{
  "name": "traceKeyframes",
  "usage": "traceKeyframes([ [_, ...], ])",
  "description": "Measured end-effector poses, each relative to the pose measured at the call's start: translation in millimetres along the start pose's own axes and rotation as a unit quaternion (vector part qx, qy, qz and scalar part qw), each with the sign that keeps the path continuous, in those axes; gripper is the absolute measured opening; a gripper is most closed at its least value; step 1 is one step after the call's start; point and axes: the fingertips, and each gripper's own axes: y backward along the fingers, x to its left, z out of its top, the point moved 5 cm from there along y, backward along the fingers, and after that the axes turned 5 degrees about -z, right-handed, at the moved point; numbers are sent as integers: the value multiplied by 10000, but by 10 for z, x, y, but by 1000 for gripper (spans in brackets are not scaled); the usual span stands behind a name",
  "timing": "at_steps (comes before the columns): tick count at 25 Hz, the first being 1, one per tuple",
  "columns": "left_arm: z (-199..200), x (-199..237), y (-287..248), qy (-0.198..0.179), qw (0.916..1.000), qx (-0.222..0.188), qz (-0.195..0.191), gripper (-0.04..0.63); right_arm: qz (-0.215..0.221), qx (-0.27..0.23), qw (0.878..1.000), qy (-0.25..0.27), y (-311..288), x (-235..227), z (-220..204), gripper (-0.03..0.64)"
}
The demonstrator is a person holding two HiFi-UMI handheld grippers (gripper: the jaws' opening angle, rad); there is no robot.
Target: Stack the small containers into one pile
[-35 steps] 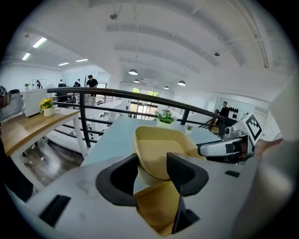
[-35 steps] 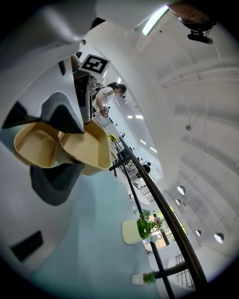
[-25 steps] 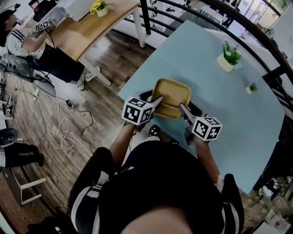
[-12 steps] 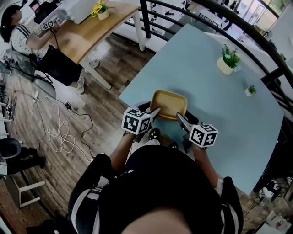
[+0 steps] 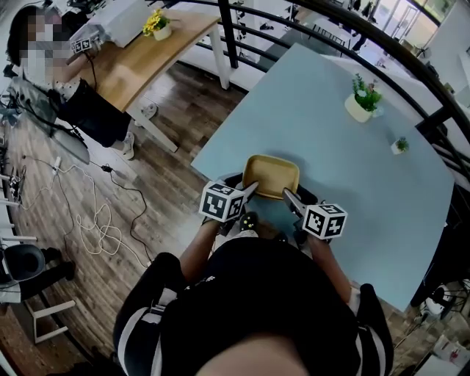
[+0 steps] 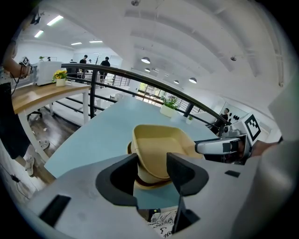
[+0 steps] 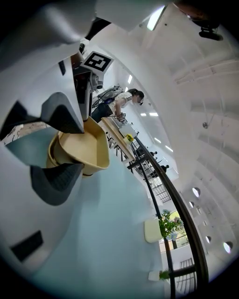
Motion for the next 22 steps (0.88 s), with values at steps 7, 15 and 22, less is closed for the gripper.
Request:
traceKeyframes([
  [7,-41,26,-54,81,9999,74,2,192,-41,80,10000,3,-39,-42,-46,207],
  [15,-61,37,-94,189,9998,64,-57,193,-57,174,9998,31,-64,-66,-66,212],
  [22,-79,61,-103,253,9996,80,-89,193,-69,206,9998,7,-83,-96,-92,216],
])
